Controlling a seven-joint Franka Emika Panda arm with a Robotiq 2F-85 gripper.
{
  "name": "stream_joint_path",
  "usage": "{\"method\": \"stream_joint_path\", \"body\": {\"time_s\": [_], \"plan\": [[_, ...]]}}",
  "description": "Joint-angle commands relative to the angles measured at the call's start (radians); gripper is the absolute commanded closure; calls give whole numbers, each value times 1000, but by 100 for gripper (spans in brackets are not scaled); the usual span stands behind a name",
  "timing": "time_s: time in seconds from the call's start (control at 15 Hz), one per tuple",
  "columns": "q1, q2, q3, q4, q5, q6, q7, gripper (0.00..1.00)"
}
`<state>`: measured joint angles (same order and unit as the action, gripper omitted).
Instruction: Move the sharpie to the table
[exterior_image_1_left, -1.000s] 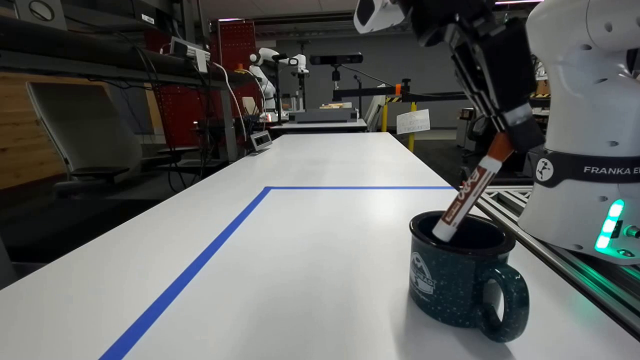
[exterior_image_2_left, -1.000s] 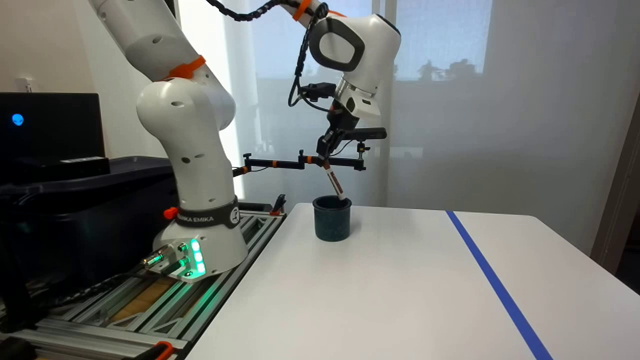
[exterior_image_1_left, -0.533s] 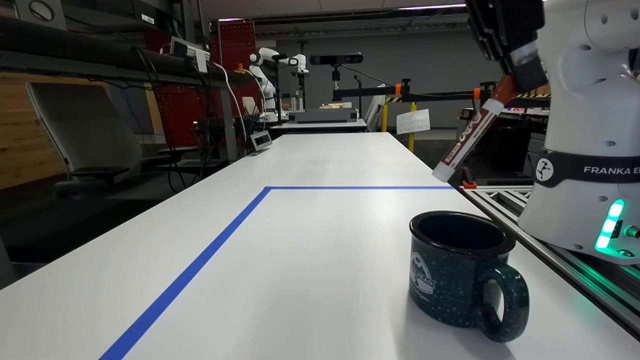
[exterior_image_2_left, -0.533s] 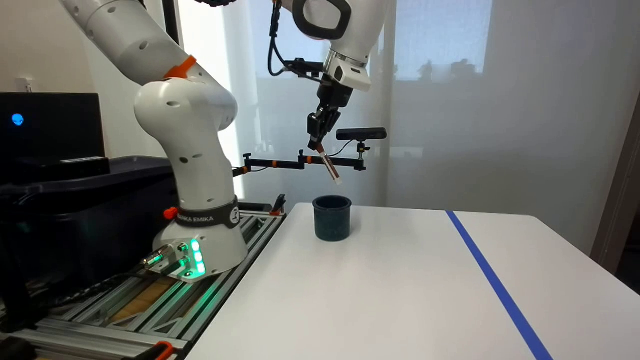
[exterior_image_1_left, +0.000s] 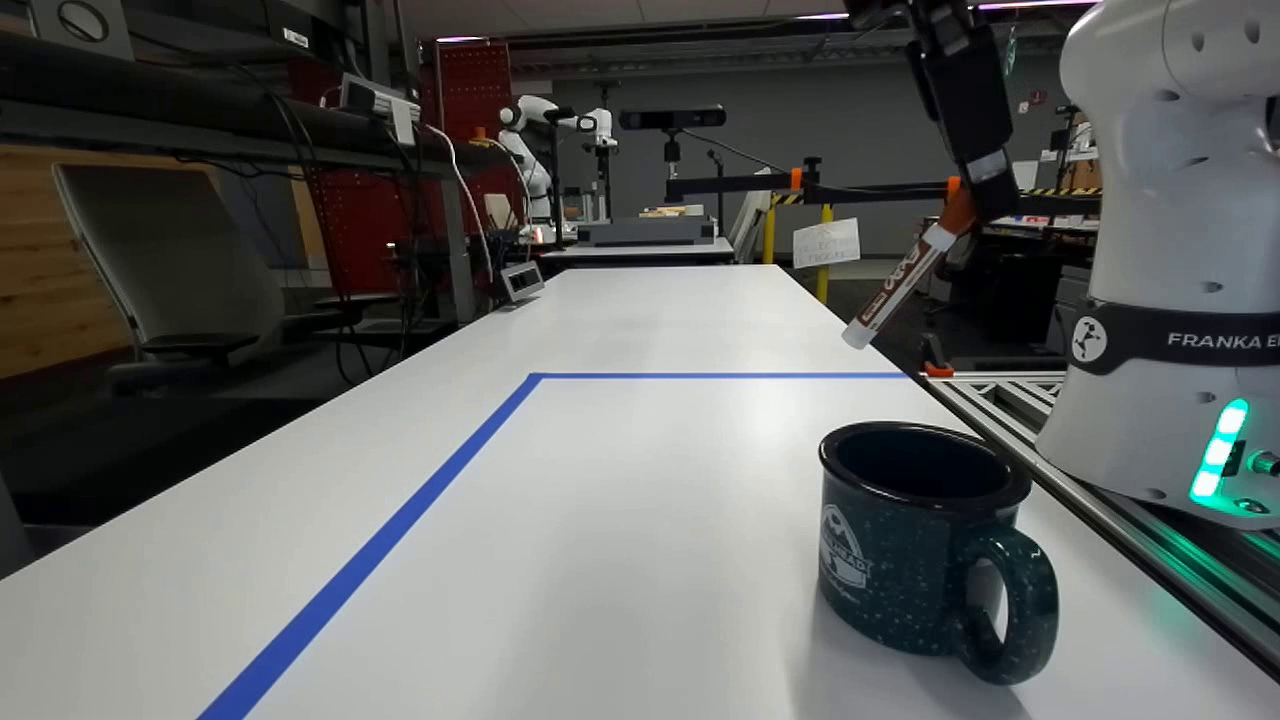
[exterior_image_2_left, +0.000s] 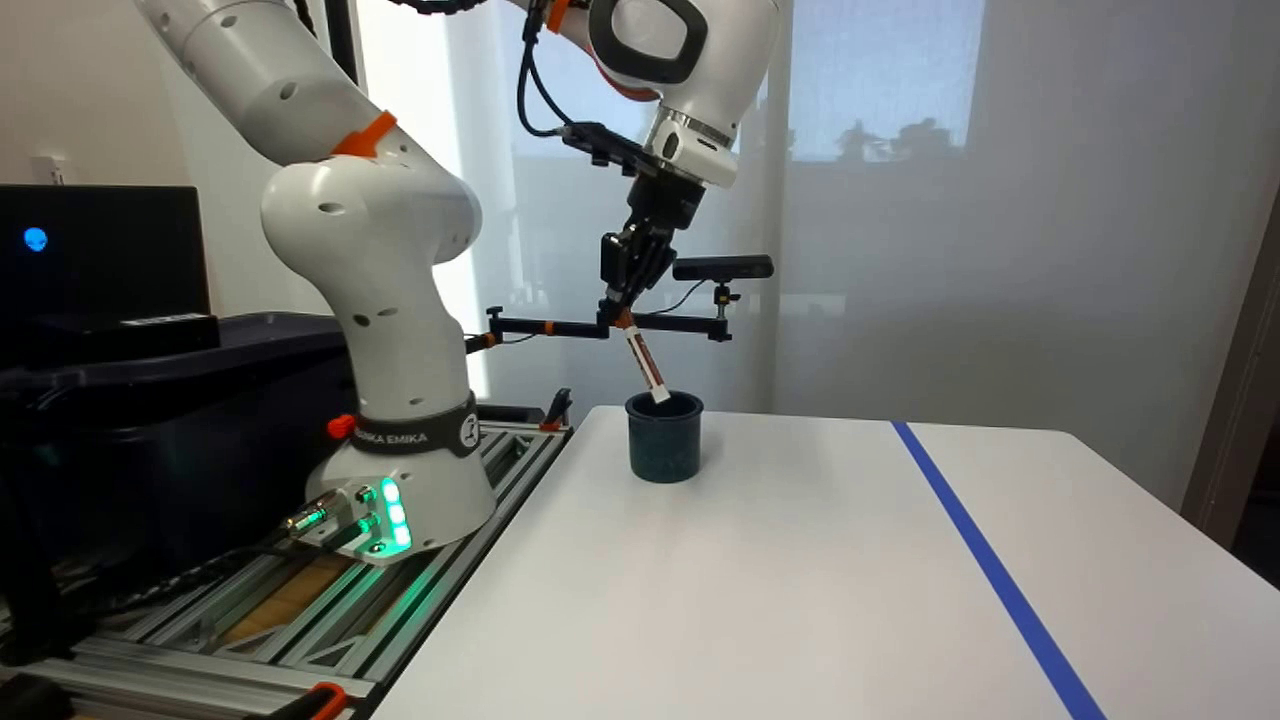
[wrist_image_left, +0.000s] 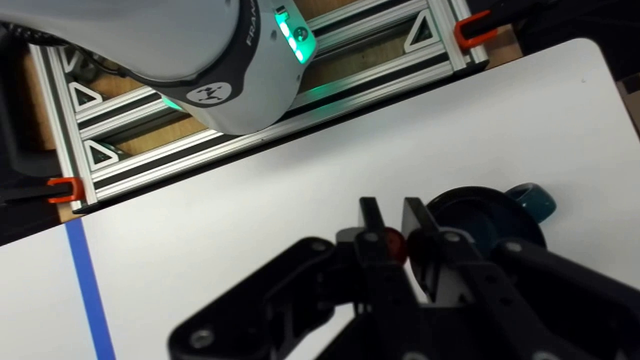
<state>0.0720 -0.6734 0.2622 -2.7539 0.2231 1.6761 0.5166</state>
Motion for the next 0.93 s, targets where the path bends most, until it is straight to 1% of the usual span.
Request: {"method": "stream_joint_path", "body": {"time_s": [0.0,0.2,0.33,0.87], "plan": [[-22,43,30,0,-58,3,46,96],[-22,85,23,-1,-70,32,42,96],[-15,118,19,-1,-79,78,22,96],[-2,239,29,-1,-150,358,19,96]]}}
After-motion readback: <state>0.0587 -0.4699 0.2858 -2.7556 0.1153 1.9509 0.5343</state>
